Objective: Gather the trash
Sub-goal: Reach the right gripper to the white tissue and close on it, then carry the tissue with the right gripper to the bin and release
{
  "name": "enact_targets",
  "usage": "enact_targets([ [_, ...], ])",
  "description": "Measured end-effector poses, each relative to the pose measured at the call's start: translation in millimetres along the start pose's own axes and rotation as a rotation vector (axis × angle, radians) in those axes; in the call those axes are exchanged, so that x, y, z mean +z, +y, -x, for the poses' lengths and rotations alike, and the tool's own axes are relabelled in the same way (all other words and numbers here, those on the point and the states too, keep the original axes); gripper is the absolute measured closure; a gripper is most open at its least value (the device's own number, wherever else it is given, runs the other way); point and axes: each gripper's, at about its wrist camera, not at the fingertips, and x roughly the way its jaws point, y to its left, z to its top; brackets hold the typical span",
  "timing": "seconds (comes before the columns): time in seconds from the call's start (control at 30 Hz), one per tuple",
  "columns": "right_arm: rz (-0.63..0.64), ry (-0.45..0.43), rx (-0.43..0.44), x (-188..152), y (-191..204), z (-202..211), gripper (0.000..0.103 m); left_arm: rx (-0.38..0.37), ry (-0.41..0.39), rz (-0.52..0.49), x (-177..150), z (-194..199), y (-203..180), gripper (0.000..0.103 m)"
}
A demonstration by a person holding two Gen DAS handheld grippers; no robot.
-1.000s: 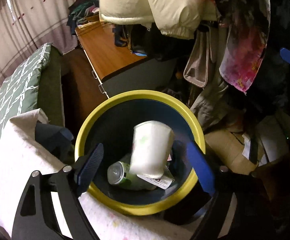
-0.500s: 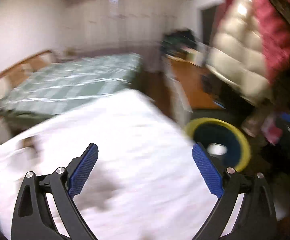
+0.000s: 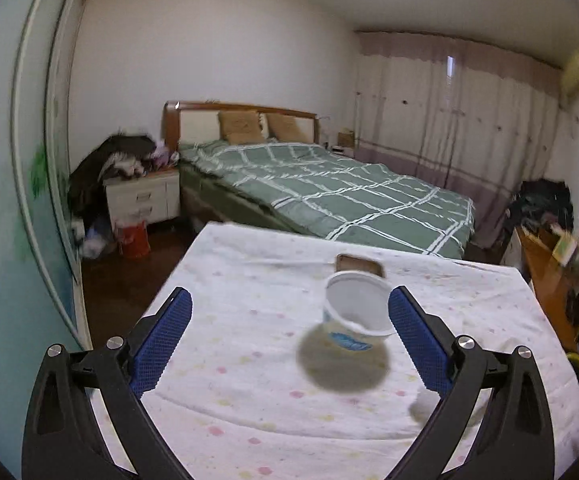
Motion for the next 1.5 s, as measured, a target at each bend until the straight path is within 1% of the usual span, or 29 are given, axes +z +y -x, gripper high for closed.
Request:
enact_targets([
  [0.07,0.029,0.028,0.021,8,18,-20,0.02,0.009,0.016,0.022,-3,-2,6,0.006],
  [0.13,0.043,0.064,0.047,18,31,-42,0.02,0.027,0.003,0.033,-4,-2,13,0.006],
  [0.2,0.031,0.098,0.079,25,37,-63,0.021,0.044,-0.004,0.033,-6,0,18,0.006],
  [0.27,0.016,0.119,0.077,31,40,-79,0.026,0.048,0.0,0.034,-8,-2,18,0.006],
  [0.43,-0.021,0.148,0.074,27,35,-100,0.037,0.035,0.021,-0.001,-12,-8,0,0.006],
  [0.5,-0.019,0.167,0.076,27,38,-110,0.047,0.03,0.019,-0.026,-13,-7,-7,0.006],
  [0.53,-0.009,0.18,0.076,26,40,-115,0.058,0.028,0.017,-0.034,-13,-6,-10,0.006],
  [0.57,0.003,0.195,0.077,25,41,-118,0.066,0.025,0.014,-0.043,-13,-4,-12,0.006],
  [0.6,0.009,0.203,0.078,24,43,-121,0.082,0.023,0.01,-0.054,-13,-3,-14,0.006],
  [0.63,0.009,0.202,0.076,24,43,-121,0.092,0.023,0.008,-0.059,-12,-2,-16,0.006],
  [0.77,0.012,0.118,0.078,33,44,-101,0.097,0.012,0.012,-0.059,-12,-2,-17,0.006],
  [0.9,-0.001,0.05,0.111,54,47,-78,0.097,0.005,0.009,-0.06,-12,1,-18,0.006],
  [1.03,0.0,-0.041,0.134,77,46,-39,0.097,-0.007,0.006,-0.065,-11,2,-18,0.006],
  [1.13,-0.004,-0.124,0.128,89,34,2,0.097,-0.021,0.012,-0.074,-11,2,-21,0.006],
  [1.23,-0.006,-0.192,0.085,96,9,45,0.097,-0.041,0.016,-0.095,-13,2,-26,0.006],
  [1.3,-0.01,-0.212,0.044,95,-9,65,0.097,-0.069,0.016,-0.118,-14,3,-32,0.006],
  [1.37,-0.026,-0.231,-0.015,92,-33,85,0.097,-0.112,0.013,-0.146,-16,6,-40,0.006],
  [1.47,-0.054,-0.225,-0.112,82,-68,102,0.097,-0.189,0.022,-0.199,-21,9,-57,0.006],
  [1.5,-0.066,-0.218,-0.141,77,-79,105,0.097,-0.203,0.022,-0.214,-22,10,-61,0.006],
])
